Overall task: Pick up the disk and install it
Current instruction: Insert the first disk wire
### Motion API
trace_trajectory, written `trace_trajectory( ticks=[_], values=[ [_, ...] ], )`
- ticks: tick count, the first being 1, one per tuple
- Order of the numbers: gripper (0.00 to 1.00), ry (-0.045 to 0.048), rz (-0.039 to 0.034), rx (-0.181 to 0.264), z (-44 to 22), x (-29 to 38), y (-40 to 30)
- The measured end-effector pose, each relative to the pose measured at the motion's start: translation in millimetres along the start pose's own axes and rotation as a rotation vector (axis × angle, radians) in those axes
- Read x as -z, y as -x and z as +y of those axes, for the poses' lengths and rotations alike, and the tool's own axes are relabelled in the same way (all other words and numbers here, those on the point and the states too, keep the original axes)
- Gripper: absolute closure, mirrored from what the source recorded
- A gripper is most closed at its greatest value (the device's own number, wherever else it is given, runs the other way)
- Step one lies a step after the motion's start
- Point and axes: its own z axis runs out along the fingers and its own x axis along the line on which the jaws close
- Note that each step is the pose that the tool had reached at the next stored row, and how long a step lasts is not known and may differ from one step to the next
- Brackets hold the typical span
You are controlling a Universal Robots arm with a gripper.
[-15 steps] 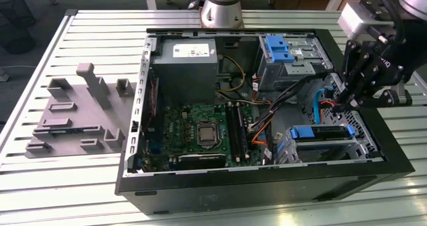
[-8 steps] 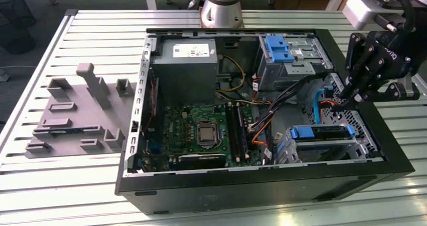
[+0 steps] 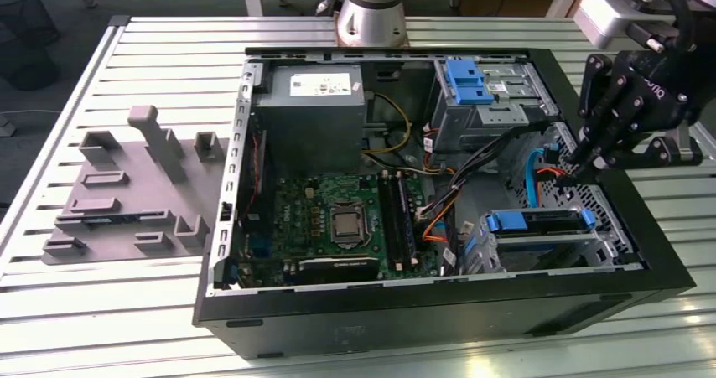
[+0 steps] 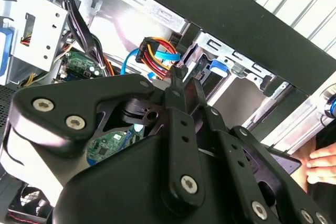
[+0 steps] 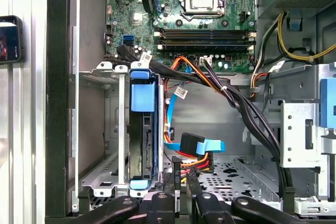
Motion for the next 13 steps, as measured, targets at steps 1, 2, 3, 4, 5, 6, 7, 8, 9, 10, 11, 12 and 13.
trace_trajectory(
  ticks=[1,2,3,4,5,6,7,8,9,10,11,12,13],
  values=[
    [0.76,0.0,0.0,0.0,0.0,0.0,0.5],
    [0.76,0.0,-0.0001,0.0,0.0,0.0,0.5],
    [0.76,0.0,0.0,0.0,0.0,0.0,0.5],
    [0.76,0.0,0.0,0.0,0.0,0.0,0.8],
    [0.76,0.0,0.0,0.0,0.0,0.0,0.8],
    [0.76,0.0,0.0,0.0,0.0,0.0,0.9],
    [0.76,0.0,-0.0001,0.0,0.0,0.0,1.1],
    [0.76,0.0,0.0,0.0,0.0,0.0,1.1],
    [0.76,0.0,0.0,0.0,0.0,0.0,1.1],
    [0.76,0.0,0.0,0.0,0.1,0.0,2.1],
    [0.76,0.0,0.0,0.0,0.1,0.0,2.6],
    [0.76,0.0,0.0,0.0,0.1,0.0,2.6],
    [0.76,0.0,0.0,0.0,0.1,0.0,2.6]
  ],
)
